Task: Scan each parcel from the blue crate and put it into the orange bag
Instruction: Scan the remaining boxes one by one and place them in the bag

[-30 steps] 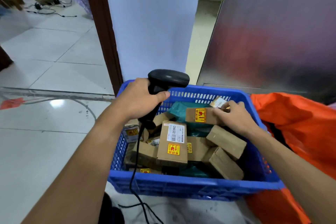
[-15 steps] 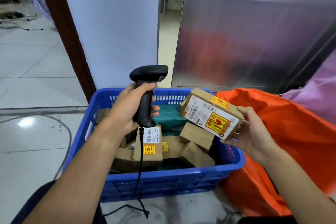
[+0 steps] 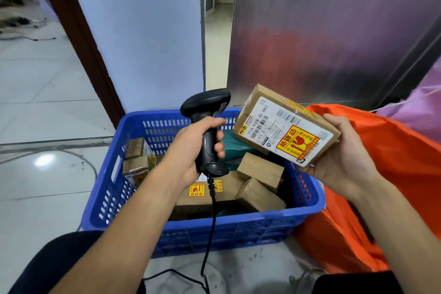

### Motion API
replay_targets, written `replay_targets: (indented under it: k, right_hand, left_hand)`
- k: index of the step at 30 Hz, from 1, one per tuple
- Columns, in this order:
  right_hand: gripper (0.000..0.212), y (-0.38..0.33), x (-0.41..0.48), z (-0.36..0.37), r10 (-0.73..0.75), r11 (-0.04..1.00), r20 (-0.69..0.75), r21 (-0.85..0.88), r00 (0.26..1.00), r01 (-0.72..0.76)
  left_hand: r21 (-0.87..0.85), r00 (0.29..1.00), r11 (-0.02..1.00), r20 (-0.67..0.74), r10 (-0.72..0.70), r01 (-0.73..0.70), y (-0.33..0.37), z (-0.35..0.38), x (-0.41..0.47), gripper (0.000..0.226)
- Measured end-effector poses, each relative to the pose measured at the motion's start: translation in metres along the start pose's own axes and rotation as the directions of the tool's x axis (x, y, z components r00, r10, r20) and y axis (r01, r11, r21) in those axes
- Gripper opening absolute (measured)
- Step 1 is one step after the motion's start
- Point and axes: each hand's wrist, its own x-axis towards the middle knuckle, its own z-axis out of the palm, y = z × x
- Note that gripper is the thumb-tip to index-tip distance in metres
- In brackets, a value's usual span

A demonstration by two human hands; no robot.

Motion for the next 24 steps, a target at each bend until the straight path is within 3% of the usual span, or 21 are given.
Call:
replay_targets:
  k: [7,15,20,24]
  right_hand:
    - [0.066,0.003,0.005,0.004,0.052,0.993,0.016,-0.102,0.999,-0.050]
    - [0.066,0.004,0.003,0.006,0.039,0.982,-0.027,-0.184,0.999,-0.043]
    - [0.078,0.009,0.002,0.014,-0.004,0.999,-0.022,-0.049,1.000,0.003]
    - [0.079,0.019,0.002,0.023,-0.116,0.992,-0.059,0.041,0.991,0.118]
  left_hand:
    - [0.090,0.998,0.995,0.055,0.032,-0.037,-0.014,0.001,0.000,0.048]
    - [0.124,0.999,0.991,-0.016,0.043,-0.041,-0.017,0.007,0.003,0.051]
    - [0.137,0.998,0.989,0.005,0.058,-0.058,-0.018,0.006,0.001,0.044]
    - [0.062,1.000,0.998,0.012,0.027,-0.028,-0.021,0.007,0.000,0.053]
